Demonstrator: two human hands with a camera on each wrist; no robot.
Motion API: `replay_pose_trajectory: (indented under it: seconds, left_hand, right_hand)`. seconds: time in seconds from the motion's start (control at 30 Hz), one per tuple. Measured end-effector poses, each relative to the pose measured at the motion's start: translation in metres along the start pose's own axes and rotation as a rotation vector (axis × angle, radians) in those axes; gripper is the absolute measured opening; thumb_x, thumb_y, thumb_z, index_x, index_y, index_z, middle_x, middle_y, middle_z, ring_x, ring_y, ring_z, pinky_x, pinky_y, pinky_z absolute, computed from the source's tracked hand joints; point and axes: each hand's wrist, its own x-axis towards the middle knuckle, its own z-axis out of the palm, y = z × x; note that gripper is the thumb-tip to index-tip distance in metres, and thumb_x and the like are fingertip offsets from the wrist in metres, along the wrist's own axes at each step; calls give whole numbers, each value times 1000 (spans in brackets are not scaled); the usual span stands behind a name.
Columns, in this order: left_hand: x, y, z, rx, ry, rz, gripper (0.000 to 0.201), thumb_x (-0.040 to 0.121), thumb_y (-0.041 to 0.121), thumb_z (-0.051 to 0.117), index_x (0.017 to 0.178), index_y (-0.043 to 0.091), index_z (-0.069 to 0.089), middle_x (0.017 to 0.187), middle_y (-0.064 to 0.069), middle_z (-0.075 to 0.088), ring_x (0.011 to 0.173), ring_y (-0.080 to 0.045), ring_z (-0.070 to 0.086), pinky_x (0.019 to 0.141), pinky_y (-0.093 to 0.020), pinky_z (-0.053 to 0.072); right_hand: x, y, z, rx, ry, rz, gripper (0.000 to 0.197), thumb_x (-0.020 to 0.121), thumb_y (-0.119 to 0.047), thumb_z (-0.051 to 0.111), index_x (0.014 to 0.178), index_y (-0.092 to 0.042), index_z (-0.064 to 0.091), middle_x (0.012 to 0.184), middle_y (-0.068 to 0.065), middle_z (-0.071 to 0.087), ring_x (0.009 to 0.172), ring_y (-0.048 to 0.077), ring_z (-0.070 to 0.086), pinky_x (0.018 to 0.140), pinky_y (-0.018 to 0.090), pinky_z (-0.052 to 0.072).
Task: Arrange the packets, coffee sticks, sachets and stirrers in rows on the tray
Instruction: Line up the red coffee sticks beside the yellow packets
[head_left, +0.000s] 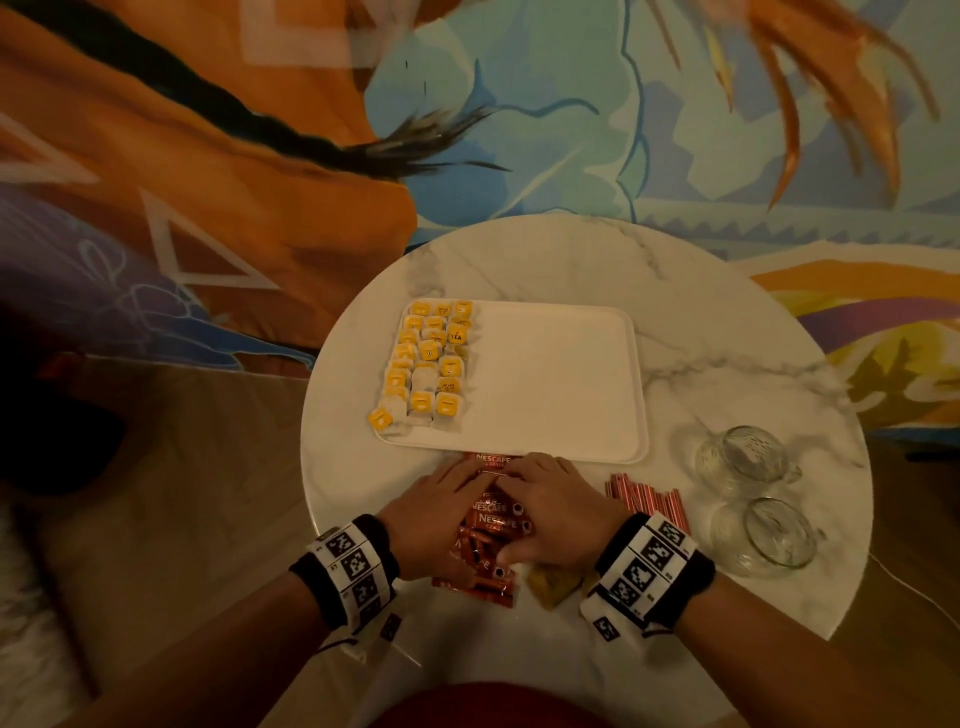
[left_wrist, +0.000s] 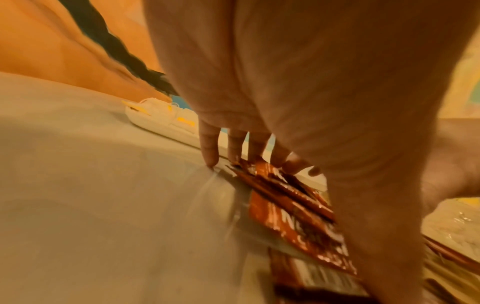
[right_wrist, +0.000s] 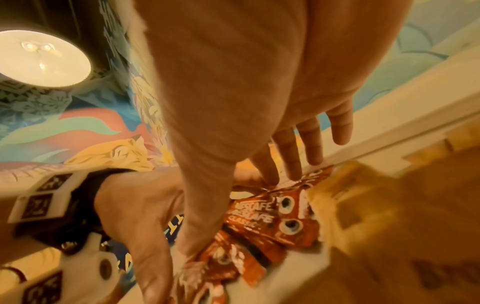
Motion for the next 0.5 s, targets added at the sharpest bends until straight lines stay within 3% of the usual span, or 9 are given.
replay_pose_trajectory:
  seconds: [0.13,0.3,0.4,0.5]
  left_hand:
    - [5,2,8,-52,57,-4,115,59,76,75,153,35,22,153,13,29,139,-12,31,118,-40,31]
    - [11,0,9,13,67,-43,95,67,75,67,147,34,35,147,9,38,130,-17,40,109,-45,39]
    - [15,0,6,-15,89,-64,85,72,71,65,146,42,35,149,12,40,132,-18,40,110,-45,38]
    - [19,6,0,15,99,-95,68,77,61,68,138,42,46,143,11,48,130,-19,42,109,-44,37]
  right_hand:
    - [1,0,8,-34,-7,37,101,70,-69,71,150,-22,32,154,2,31,141,24,28,120,44,22]
    - [6,-4,10,-59,11,23,73,82,-51,70,143,-20,43,138,2,46,125,24,44,108,43,38]
    - [8,-5,8,-25,3,36,64,86,-46,68,141,-22,45,134,3,51,120,25,50,103,42,41]
    - [10,-3,4,11,9,49,50,90,-41,65,134,-22,52,130,3,57,115,26,55,98,41,43]
